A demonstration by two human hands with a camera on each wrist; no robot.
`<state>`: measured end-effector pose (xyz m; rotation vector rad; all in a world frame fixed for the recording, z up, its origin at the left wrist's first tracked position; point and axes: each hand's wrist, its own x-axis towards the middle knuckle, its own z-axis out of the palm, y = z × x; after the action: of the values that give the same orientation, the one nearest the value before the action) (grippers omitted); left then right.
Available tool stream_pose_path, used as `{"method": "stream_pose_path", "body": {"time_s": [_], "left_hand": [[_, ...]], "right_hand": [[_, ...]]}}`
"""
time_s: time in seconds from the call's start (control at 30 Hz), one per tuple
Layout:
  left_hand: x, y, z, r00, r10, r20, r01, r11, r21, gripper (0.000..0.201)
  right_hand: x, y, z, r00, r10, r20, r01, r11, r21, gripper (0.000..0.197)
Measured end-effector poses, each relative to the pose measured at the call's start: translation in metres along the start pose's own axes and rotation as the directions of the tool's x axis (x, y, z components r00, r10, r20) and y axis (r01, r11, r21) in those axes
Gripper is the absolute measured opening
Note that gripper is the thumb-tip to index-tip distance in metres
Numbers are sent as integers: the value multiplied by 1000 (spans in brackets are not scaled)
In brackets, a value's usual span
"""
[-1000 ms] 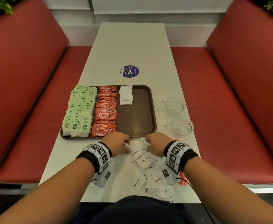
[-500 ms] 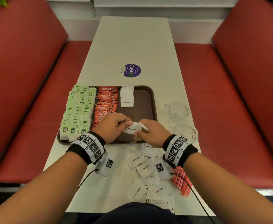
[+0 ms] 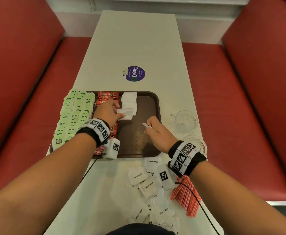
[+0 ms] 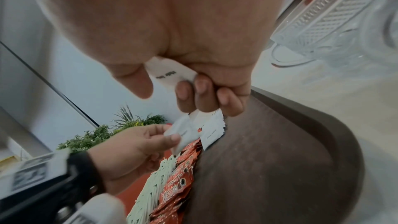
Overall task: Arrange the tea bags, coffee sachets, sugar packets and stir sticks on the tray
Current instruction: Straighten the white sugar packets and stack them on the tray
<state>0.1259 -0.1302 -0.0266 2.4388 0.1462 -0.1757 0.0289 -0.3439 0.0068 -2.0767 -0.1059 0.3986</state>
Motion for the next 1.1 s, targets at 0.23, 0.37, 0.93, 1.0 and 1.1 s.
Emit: {"method": "stream_pose_path", "body": {"time_s": [0.23,0.37,0.93,1.0,1.1], "left_hand": [[43,8,23,996,-1,87,-16,980,198,30],[54,13,24,996,-29,79,8,966,258,34],[-18,40,0,827,449,338,-449,890,-84,14],[-16,37,1,842,439,314,-443,894,-61,11],[-2,26,0,910,316,267,-356,927,115,16]], "right_hand": [[10,-1,-5,999,-23,-44,20,997,-72,15],[14,4,-10,990,-79,-113,62,988,-144,16],[31,18,-4,985,19,-172,-23,999,-24,10],[29,19,-2,986,53,-156,-55,998,-4,18],[22,20,0,992,101,-79,-102,995,-7,35]]}}
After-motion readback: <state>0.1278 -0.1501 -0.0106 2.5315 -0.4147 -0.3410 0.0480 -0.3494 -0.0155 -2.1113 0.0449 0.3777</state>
